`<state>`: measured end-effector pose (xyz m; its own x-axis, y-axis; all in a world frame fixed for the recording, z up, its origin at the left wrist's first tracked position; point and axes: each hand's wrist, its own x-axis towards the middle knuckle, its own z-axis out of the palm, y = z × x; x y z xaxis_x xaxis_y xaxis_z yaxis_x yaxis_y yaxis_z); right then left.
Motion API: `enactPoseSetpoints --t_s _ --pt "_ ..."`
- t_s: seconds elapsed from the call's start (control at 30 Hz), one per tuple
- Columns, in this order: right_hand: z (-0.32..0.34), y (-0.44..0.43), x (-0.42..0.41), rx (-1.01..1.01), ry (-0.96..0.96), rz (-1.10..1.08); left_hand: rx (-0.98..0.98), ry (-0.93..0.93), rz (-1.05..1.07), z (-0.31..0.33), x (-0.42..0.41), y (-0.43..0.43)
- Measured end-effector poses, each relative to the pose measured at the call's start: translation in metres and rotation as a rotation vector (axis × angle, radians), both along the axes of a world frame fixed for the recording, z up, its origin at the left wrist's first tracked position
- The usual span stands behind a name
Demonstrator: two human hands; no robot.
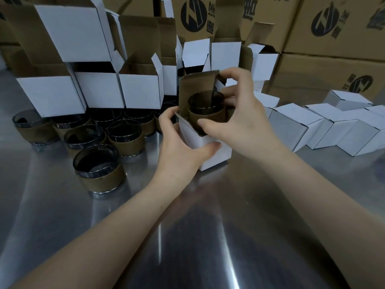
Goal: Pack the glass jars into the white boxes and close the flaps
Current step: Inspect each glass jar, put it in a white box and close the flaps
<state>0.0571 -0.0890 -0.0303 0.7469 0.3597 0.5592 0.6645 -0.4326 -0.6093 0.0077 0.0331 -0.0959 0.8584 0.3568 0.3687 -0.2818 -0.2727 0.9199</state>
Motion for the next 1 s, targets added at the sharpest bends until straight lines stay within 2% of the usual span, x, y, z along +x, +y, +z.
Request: enactPoseSetpoints --t_s 0.23,0.53,0.83,1.0 --pt "0.004 -0.001 -0.002 -0.15 0.077 0.008 0.11 0.007 0.07 -0.001 0.001 -0.002" --pt "0.014 -0.005 0.005 -0.417 0.205 -0.108 0.185 0.042 0.074 -0.003 -0.001 -0.005" --pt "0.035 0.003 0.004 -0.607 0.354 -0.026 0.247 0.063 0.074 -0.003 -0.003 -0.006" --pt "0.038 0.004 0.007 -0.654 0.368 -0.002 0.282 0.077 0.066 0.0 -0.003 -0.007"
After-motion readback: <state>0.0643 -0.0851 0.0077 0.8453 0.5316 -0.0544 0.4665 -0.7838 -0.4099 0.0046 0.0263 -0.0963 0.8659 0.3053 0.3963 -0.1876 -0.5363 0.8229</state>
